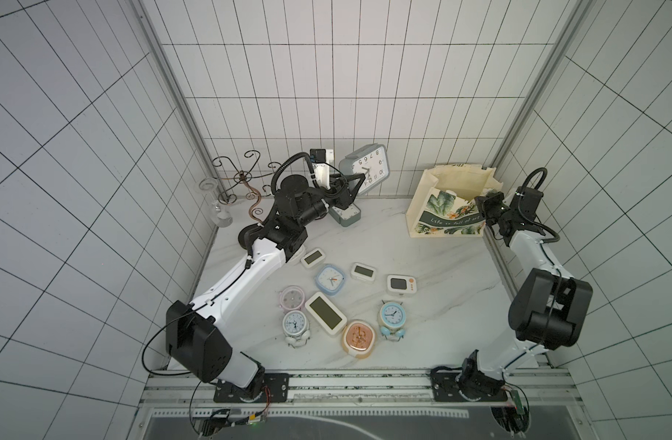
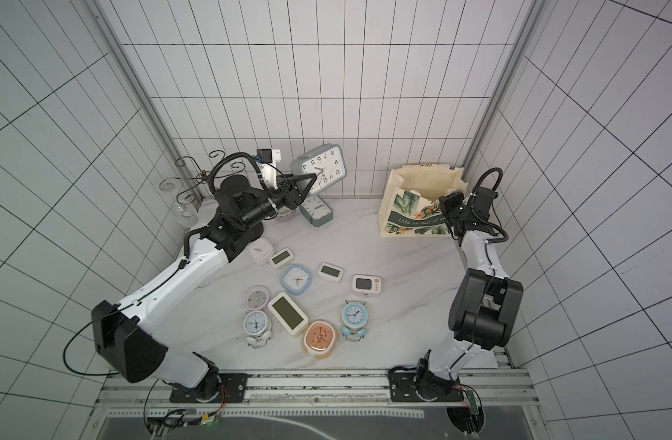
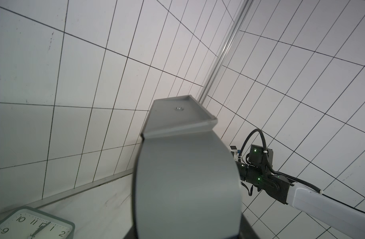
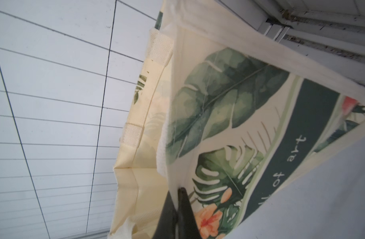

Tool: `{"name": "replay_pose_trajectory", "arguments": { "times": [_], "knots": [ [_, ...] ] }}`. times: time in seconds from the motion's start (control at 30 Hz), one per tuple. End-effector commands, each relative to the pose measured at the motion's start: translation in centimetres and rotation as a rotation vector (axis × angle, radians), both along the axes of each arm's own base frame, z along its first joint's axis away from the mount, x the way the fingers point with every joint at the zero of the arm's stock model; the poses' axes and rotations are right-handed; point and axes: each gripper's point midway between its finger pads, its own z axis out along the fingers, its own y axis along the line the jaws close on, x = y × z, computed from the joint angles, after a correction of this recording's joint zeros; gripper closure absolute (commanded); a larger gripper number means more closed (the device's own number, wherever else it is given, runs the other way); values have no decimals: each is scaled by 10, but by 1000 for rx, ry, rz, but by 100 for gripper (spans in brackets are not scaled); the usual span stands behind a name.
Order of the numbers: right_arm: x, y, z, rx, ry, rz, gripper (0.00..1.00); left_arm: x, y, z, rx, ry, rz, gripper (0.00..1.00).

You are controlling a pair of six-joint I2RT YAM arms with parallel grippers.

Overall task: Put the alarm clock into the canvas bag
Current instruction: Move the canvas bag to the center of the board, then place the alarm at the canvas bag.

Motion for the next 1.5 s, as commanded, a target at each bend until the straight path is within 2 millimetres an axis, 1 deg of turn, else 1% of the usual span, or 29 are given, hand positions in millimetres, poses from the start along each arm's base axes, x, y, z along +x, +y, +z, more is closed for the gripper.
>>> {"name": "replay_pose_trajectory", "arguments": {
  "times": [0.0,0.1,0.2,0.23,0.27,0.37,0.43,0.6,0.77,0.83,1.07,1.23,1.33,1.47],
  "knots": [
    [-11,36,30,-54,-97,164,100,-7,0,35,-4,-137,-6,79],
    [-10,68,32,-61,-115,281,100,-7,-4,30,28,-155,-21,79],
    [-9,104,32,-71,-125,406,100,-14,-10,24,53,-186,-56,79],
    [-10,117,34,-64,-129,444,100,-16,-12,22,59,-195,-58,79],
    [-13,129,37,-93,-151,492,100,-17,-13,21,69,-198,-60,79],
    [-19,155,42,-107,-187,600,100,-17,-20,19,112,-192,-80,80],
    [-21,163,39,-124,-192,653,100,-16,-25,14,147,-179,-95,80],
    [-25,176,29,-196,-188,748,100,-4,-39,-13,225,-125,-100,80],
    [-22,181,25,-210,-183,768,100,20,-60,-47,261,-32,-119,81],
    [-22,183,25,-212,-186,771,100,32,-64,-56,255,-2,-107,82],
    [-23,202,33,-255,-211,792,100,68,-85,-94,284,93,-102,83],
    [-25,216,31,-288,-219,814,100,97,-102,-112,303,137,-94,83],
    [-26,220,30,-314,-226,827,100,111,-112,-121,310,167,-99,83],
    [-29,225,28,-340,-245,867,100,128,-119,-135,311,214,-90,83]
  ]
}}
